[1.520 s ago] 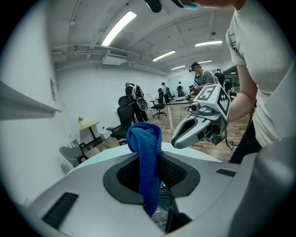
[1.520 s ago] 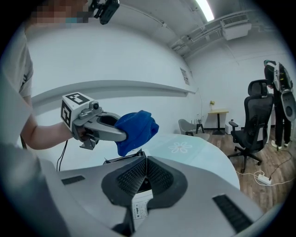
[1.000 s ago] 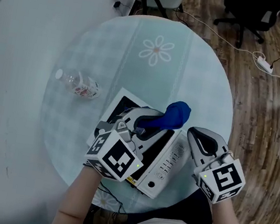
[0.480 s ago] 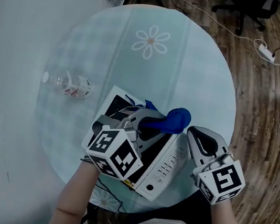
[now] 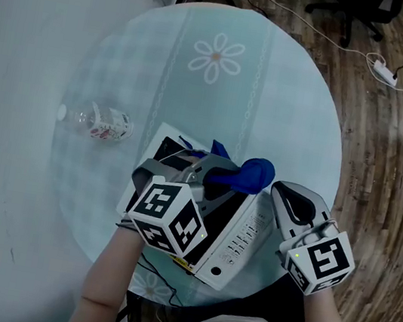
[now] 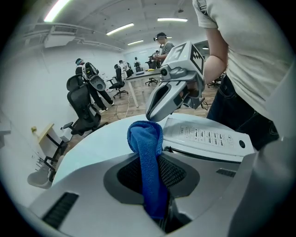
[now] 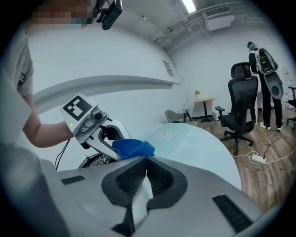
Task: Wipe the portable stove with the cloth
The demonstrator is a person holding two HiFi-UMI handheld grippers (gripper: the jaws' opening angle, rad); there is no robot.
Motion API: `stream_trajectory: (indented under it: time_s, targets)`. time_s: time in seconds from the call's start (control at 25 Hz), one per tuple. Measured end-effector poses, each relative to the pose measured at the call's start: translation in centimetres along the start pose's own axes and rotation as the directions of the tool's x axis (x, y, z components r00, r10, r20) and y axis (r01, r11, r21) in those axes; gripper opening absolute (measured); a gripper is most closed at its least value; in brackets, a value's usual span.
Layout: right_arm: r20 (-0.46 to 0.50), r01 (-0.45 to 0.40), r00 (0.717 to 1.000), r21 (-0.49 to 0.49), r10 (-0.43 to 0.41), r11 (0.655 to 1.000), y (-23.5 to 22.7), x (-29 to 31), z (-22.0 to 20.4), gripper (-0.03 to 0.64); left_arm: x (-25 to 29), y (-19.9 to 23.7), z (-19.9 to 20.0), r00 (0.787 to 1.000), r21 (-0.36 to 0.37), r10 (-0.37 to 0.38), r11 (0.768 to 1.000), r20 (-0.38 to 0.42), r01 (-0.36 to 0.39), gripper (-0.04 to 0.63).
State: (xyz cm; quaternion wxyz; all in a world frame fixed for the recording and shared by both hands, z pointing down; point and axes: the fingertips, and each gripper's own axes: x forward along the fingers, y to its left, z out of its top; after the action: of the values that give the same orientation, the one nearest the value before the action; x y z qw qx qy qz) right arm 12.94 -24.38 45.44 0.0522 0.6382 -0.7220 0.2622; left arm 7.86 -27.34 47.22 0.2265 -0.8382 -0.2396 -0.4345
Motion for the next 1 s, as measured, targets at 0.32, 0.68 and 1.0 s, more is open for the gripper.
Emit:
stream_trajectory:
  time_s: [0.32,0.68,1.0]
  targets:
    - [-0.001,-0.018,1.000,-0.009,0.018,1.000,0.5,0.5,0.4,0.023,-0.2,0.9,-0.9,0.998,0.043,-0.013,0.999,-0.056,0.015,0.098]
    - [-0.026,-0.038,0.999,-0.040,0.037,0.998,1.4,1.5,0.5,0.023,-0.5,2.4,-2.3,0.997,0.047,0.008,0.999,-0.079,-0.005,0.098]
    - [-0.019,-0.063,0.998,-0.102,0.061,0.993,2.5,2.2,2.2,0.023,-0.9,3.6,-3.7,0.995,0.075,0.026,0.997,-0.100,-0.018,0.098]
